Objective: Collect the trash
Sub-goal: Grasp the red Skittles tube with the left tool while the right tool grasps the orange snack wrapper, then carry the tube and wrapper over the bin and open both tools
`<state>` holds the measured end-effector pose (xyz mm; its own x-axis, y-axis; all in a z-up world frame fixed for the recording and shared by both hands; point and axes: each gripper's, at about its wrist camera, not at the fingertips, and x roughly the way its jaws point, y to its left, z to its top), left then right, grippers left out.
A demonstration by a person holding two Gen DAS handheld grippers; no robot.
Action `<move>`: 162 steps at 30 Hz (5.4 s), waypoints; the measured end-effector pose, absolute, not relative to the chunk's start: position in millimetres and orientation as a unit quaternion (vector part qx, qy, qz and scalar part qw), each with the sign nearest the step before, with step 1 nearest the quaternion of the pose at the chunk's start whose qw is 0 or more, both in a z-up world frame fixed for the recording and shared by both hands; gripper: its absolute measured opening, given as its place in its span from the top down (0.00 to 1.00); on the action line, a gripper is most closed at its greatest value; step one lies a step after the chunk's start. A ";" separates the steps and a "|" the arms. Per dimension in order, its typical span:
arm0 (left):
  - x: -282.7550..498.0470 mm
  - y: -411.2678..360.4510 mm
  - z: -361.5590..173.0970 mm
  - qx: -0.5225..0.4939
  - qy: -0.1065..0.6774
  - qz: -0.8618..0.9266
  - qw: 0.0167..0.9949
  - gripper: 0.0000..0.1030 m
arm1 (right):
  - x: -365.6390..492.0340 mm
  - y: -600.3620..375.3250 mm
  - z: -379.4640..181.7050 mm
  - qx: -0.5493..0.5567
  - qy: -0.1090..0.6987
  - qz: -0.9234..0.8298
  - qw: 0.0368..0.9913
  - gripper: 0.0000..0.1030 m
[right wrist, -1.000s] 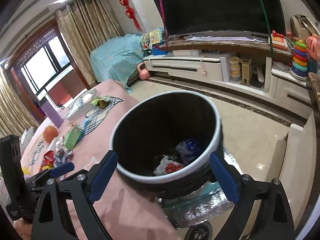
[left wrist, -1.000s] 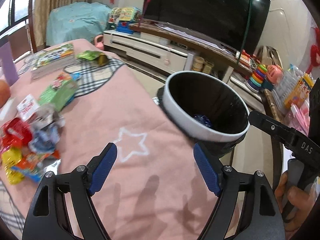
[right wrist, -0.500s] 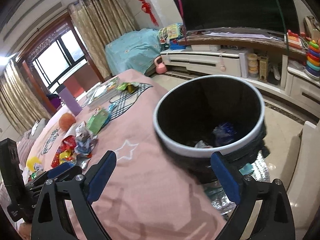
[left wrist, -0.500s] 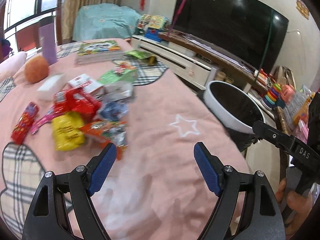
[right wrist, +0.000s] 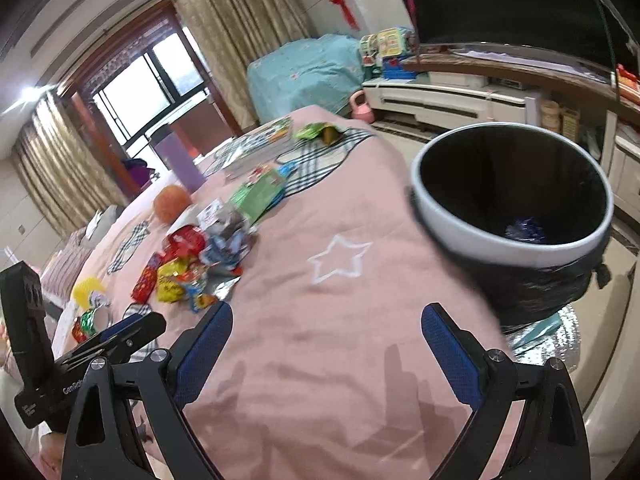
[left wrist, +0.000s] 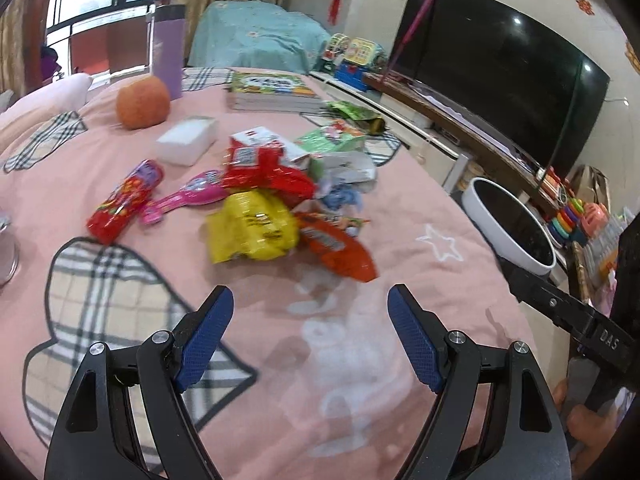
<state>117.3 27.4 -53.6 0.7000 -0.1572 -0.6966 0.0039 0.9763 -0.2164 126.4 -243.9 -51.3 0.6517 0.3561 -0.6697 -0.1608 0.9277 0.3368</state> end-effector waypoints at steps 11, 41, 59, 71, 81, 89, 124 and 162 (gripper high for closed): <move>115.3 71.0 -61.0 -0.113 0.391 -0.004 0.913 0.21 | 122.5 -204.0 -55.9 0.104 0.397 0.183 0.893 0.06; 206.2 161.4 -93.1 -0.021 0.443 0.049 0.895 0.32 | 171.1 -107.5 -82.4 0.036 0.420 0.231 0.877 0.39; 161.5 131.0 -70.5 -0.069 0.410 0.005 0.909 0.65 | 160.7 -129.4 -72.4 0.055 0.408 0.233 0.881 0.81; 134.0 61.6 -47.2 -0.068 0.386 -0.079 0.917 0.65 | 137.9 -178.5 -63.2 0.081 0.395 0.206 0.892 0.81; 140.0 -4.7 -46.0 -0.048 0.389 -0.142 0.909 0.65 | 125.8 -235.6 -55.8 0.109 0.380 0.159 0.905 0.81; 149.7 -51.5 -44.0 -0.030 0.389 -0.177 0.903 0.65 | 122.1 -278.7 -45.4 0.124 0.367 0.122 0.914 0.81; 195.6 -157.2 -16.0 0.018 0.370 -0.241 0.897 0.65 | 134.6 -362.7 -8.8 0.169 0.310 0.082 0.932 0.83; 236.3 -219.5 -27.6 0.055 0.388 -0.242 0.888 0.37 | 175.3 -408.6 -33.6 0.188 0.341 0.042 0.920 0.47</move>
<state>236.3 -219.5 -27.6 0.5823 -0.3862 -0.7153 0.4717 0.8772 -0.0896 175.3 -408.6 -33.6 0.7644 0.2053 -0.6112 0.0514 0.9255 0.3752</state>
